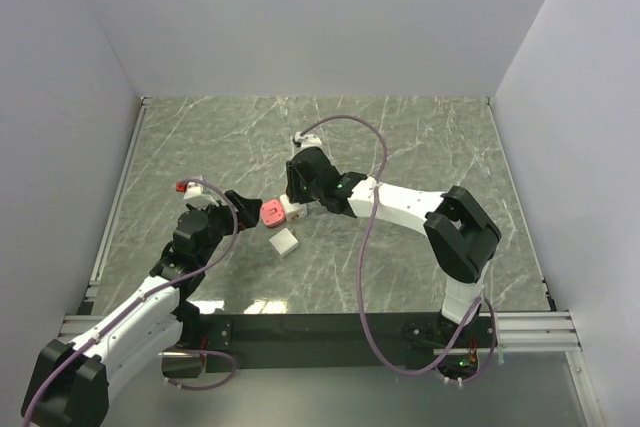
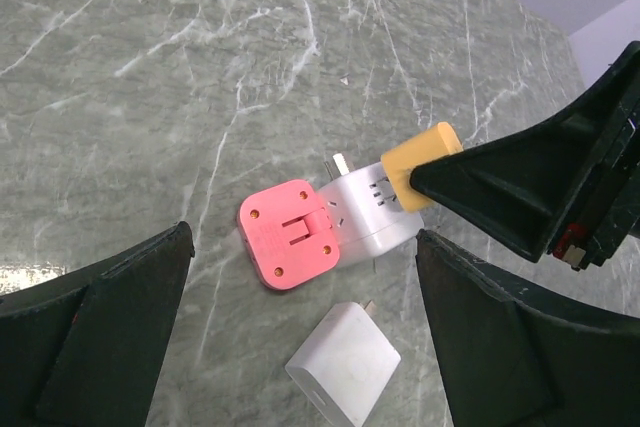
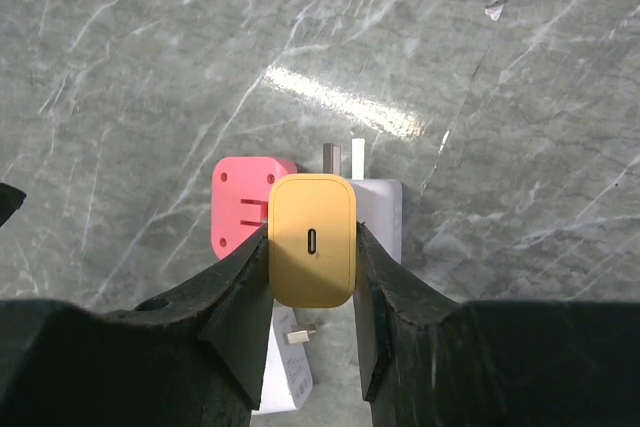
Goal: Insert the plug
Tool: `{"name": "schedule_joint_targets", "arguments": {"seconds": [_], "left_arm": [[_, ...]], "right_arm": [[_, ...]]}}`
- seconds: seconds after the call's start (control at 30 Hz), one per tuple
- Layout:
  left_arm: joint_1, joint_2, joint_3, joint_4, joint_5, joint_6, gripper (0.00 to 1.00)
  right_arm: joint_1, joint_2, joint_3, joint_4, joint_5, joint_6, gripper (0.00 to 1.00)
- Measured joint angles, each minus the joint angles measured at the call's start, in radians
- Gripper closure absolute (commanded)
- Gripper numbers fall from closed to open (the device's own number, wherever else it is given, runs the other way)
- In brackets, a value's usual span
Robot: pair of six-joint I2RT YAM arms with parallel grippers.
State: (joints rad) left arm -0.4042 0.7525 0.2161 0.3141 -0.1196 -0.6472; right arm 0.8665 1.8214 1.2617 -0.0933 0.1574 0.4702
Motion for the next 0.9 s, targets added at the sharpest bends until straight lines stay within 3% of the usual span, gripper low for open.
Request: {"name": "schedule_joint_targets", "arguments": {"seconds": [0.9], "left_arm": [[0.010, 0.010, -0.013, -0.003, 0.002, 0.000, 0.01]], "right_arm": [[0.052, 0.014, 0.024, -0.045, 0.098, 0.004, 1.00]]}}
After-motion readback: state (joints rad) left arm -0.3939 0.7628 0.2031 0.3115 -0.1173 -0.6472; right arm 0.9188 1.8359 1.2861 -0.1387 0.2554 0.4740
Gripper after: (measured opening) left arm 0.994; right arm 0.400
